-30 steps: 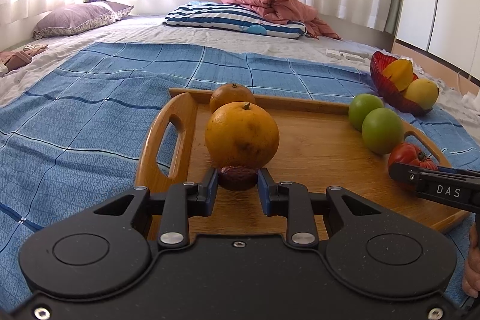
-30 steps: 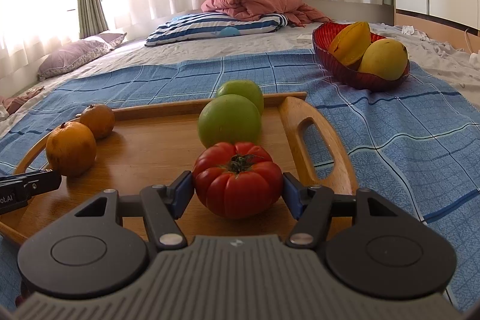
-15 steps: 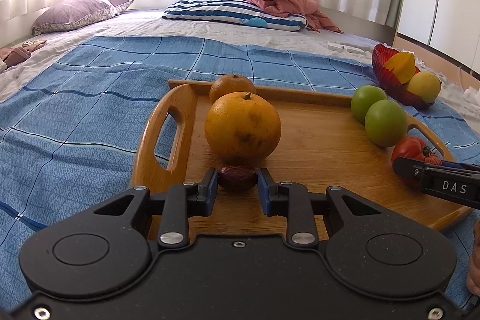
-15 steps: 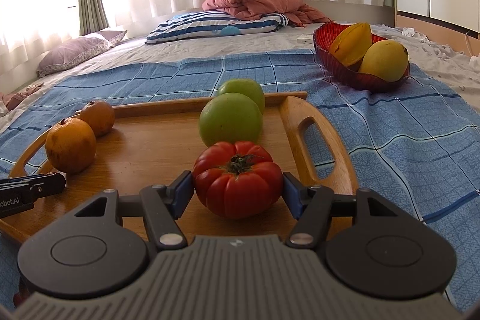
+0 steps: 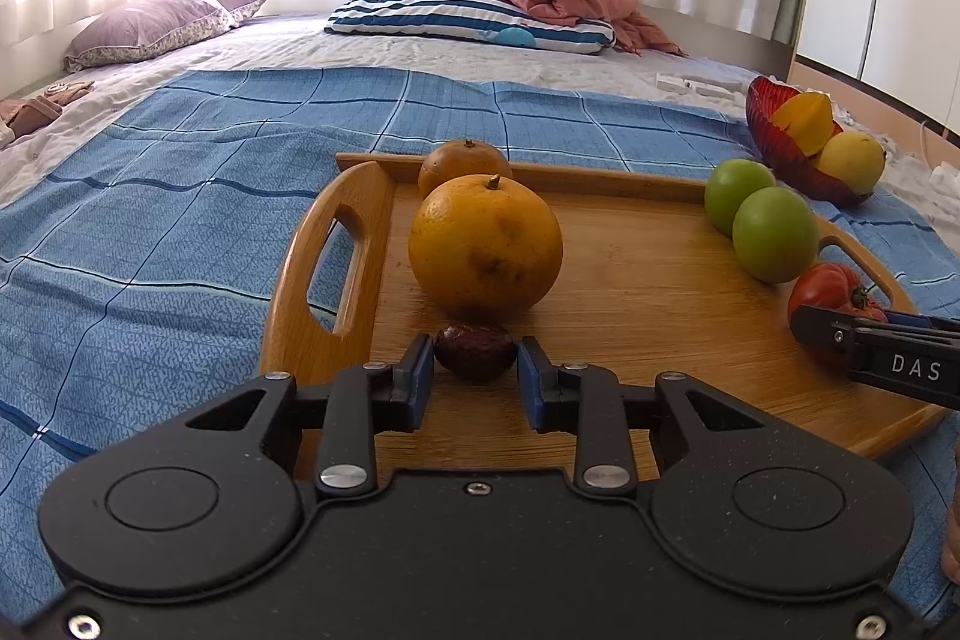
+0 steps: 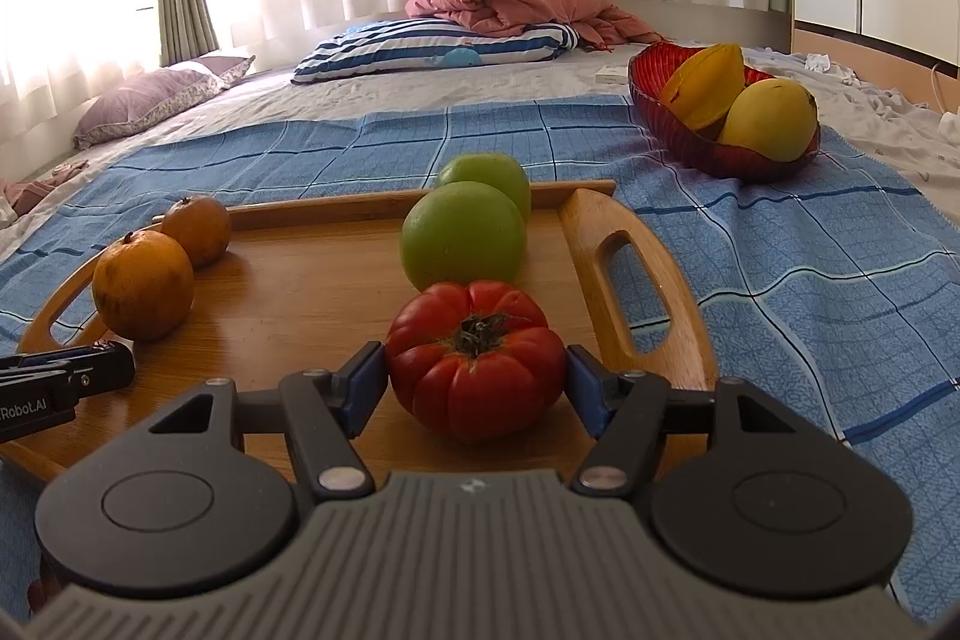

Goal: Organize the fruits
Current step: 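Lower the tomato onto the tray and open the right tool while the left tool releases the date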

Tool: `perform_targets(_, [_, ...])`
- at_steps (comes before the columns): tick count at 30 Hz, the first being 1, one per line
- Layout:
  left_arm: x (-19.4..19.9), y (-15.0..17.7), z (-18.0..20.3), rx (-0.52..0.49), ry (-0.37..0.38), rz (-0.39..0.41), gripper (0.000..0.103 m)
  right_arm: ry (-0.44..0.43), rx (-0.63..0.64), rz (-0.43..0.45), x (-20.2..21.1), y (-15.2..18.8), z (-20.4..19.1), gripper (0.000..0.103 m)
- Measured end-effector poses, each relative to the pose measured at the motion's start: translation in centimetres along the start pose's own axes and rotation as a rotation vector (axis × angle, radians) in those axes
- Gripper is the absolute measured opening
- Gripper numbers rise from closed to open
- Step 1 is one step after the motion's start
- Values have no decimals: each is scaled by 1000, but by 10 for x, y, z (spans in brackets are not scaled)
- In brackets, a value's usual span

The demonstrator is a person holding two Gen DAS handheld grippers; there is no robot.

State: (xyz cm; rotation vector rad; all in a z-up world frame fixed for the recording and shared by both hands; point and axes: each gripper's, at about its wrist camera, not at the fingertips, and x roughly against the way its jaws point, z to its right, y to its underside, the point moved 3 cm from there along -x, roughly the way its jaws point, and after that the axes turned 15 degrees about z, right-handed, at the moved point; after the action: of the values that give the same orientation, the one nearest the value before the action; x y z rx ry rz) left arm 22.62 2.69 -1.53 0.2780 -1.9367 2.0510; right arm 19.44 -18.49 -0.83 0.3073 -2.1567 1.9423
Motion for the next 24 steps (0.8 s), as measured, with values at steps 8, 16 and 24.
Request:
perform_targets(8, [-1, -1, 0, -5, -4, -2, 35, -2, 18, -3, 2, -2, -2, 79])
perform_targets(16, [7, -3, -1, -5, -7, -4, 49, -17, 40, 12, 9, -5, -5, 89])
perform_targets(24, [26, -4, -2, 2, 11, 16, 69, -22, 63, 28, 22, -5, -6, 91])
